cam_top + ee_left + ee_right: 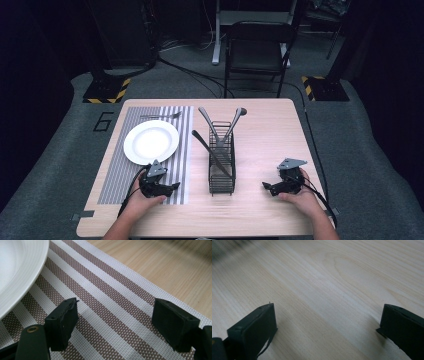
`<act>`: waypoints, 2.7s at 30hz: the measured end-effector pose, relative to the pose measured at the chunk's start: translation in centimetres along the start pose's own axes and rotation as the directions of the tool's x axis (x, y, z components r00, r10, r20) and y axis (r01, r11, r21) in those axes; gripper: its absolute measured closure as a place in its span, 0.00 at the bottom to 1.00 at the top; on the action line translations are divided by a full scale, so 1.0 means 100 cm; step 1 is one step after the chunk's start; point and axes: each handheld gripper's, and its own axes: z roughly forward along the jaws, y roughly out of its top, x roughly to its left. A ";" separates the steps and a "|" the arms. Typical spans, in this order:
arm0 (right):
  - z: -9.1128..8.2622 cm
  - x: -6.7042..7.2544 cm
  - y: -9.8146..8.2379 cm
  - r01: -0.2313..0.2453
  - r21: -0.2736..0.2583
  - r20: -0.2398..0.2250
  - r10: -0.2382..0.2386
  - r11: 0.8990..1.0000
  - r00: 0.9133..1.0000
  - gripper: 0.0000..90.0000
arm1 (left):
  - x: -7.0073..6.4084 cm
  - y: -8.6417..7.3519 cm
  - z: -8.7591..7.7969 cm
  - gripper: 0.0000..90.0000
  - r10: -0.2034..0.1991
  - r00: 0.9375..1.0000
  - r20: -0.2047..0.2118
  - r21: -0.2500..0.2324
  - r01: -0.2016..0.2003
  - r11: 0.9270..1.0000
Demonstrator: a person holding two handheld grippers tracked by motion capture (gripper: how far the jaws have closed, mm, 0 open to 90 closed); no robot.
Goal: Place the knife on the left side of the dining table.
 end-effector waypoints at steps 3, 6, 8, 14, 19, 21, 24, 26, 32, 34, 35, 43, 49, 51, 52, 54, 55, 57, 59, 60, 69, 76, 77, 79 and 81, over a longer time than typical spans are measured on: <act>0.000 0.000 0.000 -0.001 0.000 0.000 0.001 1.000 1.000 0.00 | 0.000 0.000 0.000 0.24 -0.009 1.000 0.001 0.000 0.009 1.000; 0.000 0.000 0.000 -0.005 0.002 -0.002 0.005 1.000 1.000 0.00 | 0.000 0.000 0.000 0.24 -0.008 1.000 0.001 0.000 0.008 1.000; 0.000 0.000 0.000 0.000 -0.001 0.001 0.000 1.000 1.000 0.00 | 0.000 0.000 0.000 0.24 -0.006 1.000 0.001 0.000 0.006 1.000; 0.000 0.000 0.000 0.000 -0.001 0.002 0.000 1.000 1.000 0.00 | 0.000 0.000 0.000 0.25 -0.010 1.000 0.002 -0.002 0.010 1.000; 0.000 0.000 0.000 0.000 -0.001 0.002 0.000 1.000 1.000 0.00 | 0.000 0.000 0.000 0.25 -0.011 1.000 0.003 -0.003 0.011 1.000; 0.000 0.000 0.000 -0.007 0.004 -0.004 0.007 1.000 1.000 0.00 | 0.000 0.000 0.000 0.26 -0.019 1.000 0.004 -0.004 0.019 1.000; 0.000 0.000 0.000 0.000 -0.001 0.001 0.000 1.000 1.000 0.00 | 0.002 0.000 -0.002 0.30 -0.023 1.000 0.002 -0.005 0.024 1.000; 0.000 0.000 0.000 -0.001 0.000 0.000 0.001 1.000 1.000 0.00 | 0.002 -0.001 -0.002 0.32 -0.033 0.999 -0.002 -0.008 0.033 0.999; 0.000 0.000 0.000 -0.006 0.003 0.001 0.006 1.000 1.000 0.00 | 0.004 0.004 -0.011 0.41 -0.059 0.998 -0.013 -0.012 0.059 0.998; 0.000 0.000 0.000 -0.006 0.003 0.000 0.006 1.000 1.000 0.00 | 0.003 0.007 -0.016 0.44 -0.083 0.997 0.000 -0.022 0.083 0.996; 0.000 0.000 0.000 -0.006 0.003 0.000 0.006 1.000 1.000 0.00 | 0.003 0.007 -0.016 0.45 -0.083 0.997 0.000 -0.022 0.083 0.996; 0.000 0.000 0.000 -0.007 0.003 0.001 0.007 1.000 1.000 0.00 | 0.001 0.026 -0.038 0.52 -0.163 0.986 -0.012 -0.054 0.163 0.985; 0.000 0.000 0.000 -0.001 -0.001 0.000 0.001 1.000 1.000 0.00 | -0.003 0.041 -0.047 0.55 -0.197 0.980 -0.015 -0.059 0.196 0.979; 0.000 0.001 0.000 -0.007 0.004 0.000 0.007 1.000 1.000 0.00 | -0.003 0.043 -0.048 0.55 -0.195 0.981 -0.011 -0.055 0.194 0.979; 0.000 0.000 0.000 -0.006 0.003 0.001 0.006 1.000 1.000 0.00 | -0.004 0.049 -0.049 0.55 -0.197 0.980 -0.011 -0.056 0.196 0.979; 0.000 0.001 0.000 -0.006 0.003 0.001 0.006 1.000 1.000 0.00 | -0.004 0.052 -0.051 0.55 -0.188 0.982 -0.006 -0.050 0.188 0.981; 0.000 0.000 0.000 -0.006 0.003 0.001 0.006 1.000 1.000 0.00 | -0.005 0.055 -0.051 0.55 -0.186 0.983 -0.008 -0.048 0.186 0.981; 0.000 0.000 0.000 -0.006 0.003 0.001 0.006 1.000 1.000 0.00 | -0.006 0.065 -0.053 0.55 -0.189 0.982 -0.003 -0.052 0.189 0.981; 0.000 0.000 0.000 -0.006 0.003 0.001 0.006 1.000 1.000 0.00 | -0.007 0.071 -0.055 0.55 -0.188 0.982 0.004 -0.054 0.188 0.981; 0.000 0.000 0.000 -0.006 0.003 0.001 0.006 1.000 1.000 0.00 | -0.007 0.071 -0.055 0.55 -0.188 0.982 0.004 -0.054 0.188 0.981; 0.000 0.000 0.000 -0.003 0.001 0.002 0.003 1.000 1.000 0.00 | -0.008 0.099 -0.060 0.55 -0.194 0.981 0.026 -0.077 0.195 0.978; 0.000 0.000 0.000 -0.005 0.003 0.000 0.005 1.000 1.000 0.00 | -0.010 0.114 -0.059 0.55 -0.211 0.977 0.034 -0.080 0.213 0.974; 0.000 0.000 0.000 -0.006 0.003 0.000 0.006 1.000 1.000 0.00 | -0.010 0.114 -0.059 0.55 -0.211 0.977 0.034 -0.080 0.213 0.974; 0.000 0.001 0.000 -0.007 0.005 -0.003 0.007 1.000 1.000 0.00 | -0.011 0.122 -0.059 0.55 -0.218 0.975 0.035 -0.087 0.220 0.972; 0.000 0.000 0.000 -0.001 -0.001 0.000 0.001 1.000 1.000 0.00 | -0.011 0.124 -0.059 0.55 -0.220 0.975 0.037 -0.087 0.223 0.971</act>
